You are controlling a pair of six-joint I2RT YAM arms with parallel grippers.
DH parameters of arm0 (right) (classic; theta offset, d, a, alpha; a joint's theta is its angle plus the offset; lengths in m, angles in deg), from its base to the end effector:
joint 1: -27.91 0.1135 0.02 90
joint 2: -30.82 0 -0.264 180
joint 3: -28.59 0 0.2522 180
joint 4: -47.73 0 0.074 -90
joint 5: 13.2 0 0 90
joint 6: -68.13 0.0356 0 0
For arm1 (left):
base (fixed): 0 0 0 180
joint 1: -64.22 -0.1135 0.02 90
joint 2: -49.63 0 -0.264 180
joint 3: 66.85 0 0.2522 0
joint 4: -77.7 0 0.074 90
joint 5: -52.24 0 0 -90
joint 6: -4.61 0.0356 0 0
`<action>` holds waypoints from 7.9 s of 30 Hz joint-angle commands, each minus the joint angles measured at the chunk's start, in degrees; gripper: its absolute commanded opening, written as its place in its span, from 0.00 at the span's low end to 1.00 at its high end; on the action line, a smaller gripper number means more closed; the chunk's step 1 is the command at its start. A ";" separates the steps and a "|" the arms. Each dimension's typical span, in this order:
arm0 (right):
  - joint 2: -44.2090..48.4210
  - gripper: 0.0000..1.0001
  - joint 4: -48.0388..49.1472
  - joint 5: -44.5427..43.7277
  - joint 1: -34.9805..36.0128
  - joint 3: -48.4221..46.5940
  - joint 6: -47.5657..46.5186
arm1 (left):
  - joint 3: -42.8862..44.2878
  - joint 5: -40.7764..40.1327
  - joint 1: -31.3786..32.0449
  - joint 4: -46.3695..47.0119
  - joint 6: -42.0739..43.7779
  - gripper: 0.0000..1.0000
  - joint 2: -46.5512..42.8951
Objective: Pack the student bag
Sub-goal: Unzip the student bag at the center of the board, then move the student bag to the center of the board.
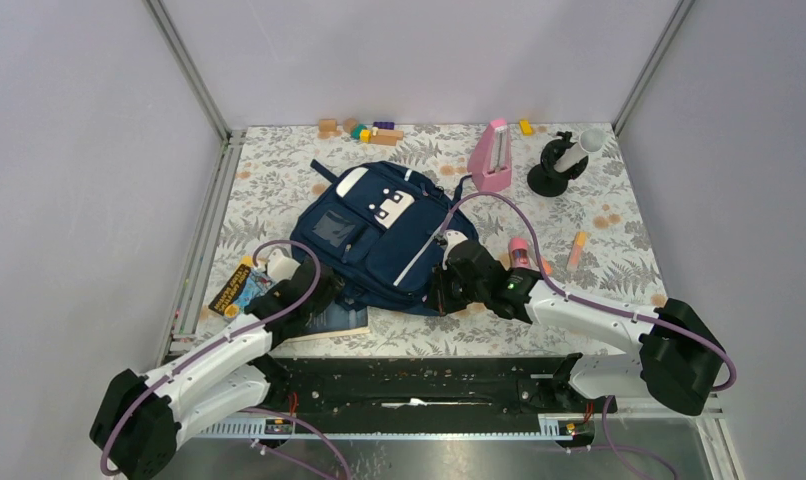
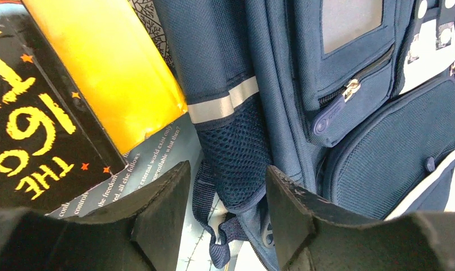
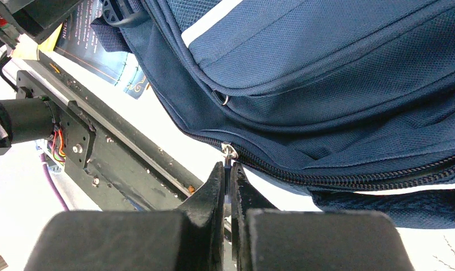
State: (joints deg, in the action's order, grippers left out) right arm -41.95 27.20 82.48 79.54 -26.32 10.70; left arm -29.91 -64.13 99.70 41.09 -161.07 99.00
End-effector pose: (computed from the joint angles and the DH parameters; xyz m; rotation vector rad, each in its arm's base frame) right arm 0.1634 0.2120 0.2204 -0.4533 2.3530 0.8647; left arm 0.1426 -0.0822 0.1796 -0.9970 2.1284 -0.4113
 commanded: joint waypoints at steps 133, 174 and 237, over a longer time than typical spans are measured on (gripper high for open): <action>-41.09 0.00 15.24 -8.44 13.68 -43.74 -14.02 | 2.29 8.88 0.13 -2.82 -4.34 0.00 -13.50; -13.73 0.77 -8.20 -0.54 -15.72 -22.17 -8.11 | 40.12 23.61 -38.27 -7.96 42.28 0.00 25.87; -18.48 0.00 17.27 -8.86 -16.12 -11.70 9.42 | 9.56 19.81 -30.42 -15.68 33.05 0.99 -11.60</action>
State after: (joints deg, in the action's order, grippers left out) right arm -65.34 43.40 75.37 63.67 -35.17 21.74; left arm -18.43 -42.12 69.95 26.51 -121.81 88.42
